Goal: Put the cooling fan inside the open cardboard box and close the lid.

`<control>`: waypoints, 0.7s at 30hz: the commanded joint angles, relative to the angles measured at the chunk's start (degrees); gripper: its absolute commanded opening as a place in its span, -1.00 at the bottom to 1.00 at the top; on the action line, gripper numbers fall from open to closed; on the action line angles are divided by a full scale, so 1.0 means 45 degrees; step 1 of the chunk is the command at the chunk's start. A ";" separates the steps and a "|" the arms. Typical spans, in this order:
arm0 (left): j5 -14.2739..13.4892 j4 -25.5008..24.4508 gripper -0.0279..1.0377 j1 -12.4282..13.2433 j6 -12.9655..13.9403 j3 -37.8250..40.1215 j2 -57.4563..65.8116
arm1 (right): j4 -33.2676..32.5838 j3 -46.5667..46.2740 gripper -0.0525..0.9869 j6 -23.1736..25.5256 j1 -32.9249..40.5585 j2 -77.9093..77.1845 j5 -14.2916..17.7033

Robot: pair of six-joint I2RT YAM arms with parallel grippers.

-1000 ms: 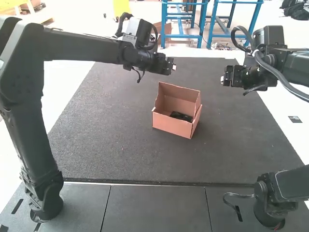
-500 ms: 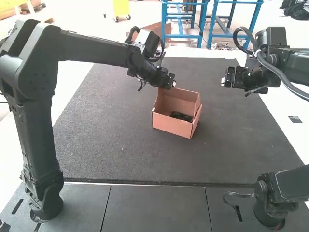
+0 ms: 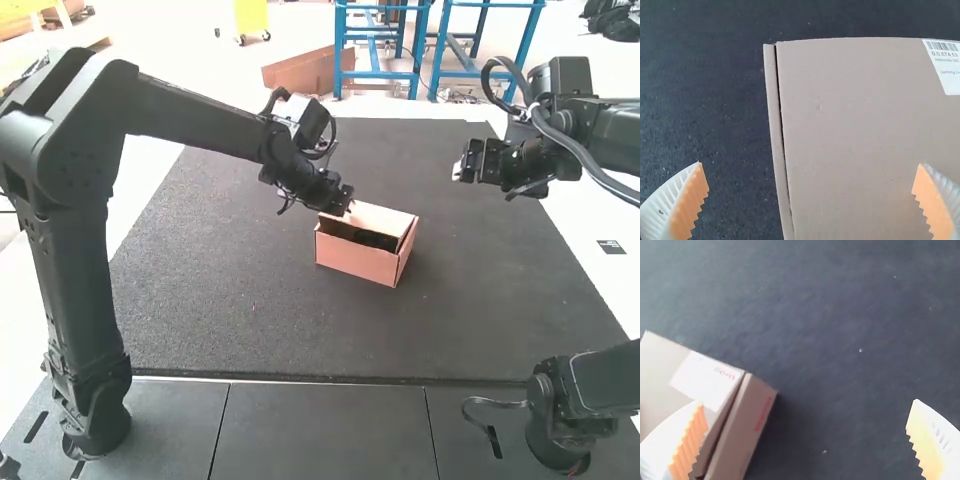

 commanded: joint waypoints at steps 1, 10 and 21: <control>-0.0013 0.0509 0.87 -0.0242 0.0058 -0.0307 -0.0290 | -0.0090 0.0388 0.85 0.0213 -0.0200 0.0064 -0.0429; -0.0052 0.1720 0.87 -0.0183 0.0195 -0.1225 0.0023 | -0.0539 0.0447 0.85 0.0213 -0.0122 0.0044 -0.0585; -0.0228 0.2110 0.87 -0.0086 0.0351 -0.2006 0.0101 | -0.0813 0.0720 0.85 0.0213 -0.0102 0.0044 -0.0605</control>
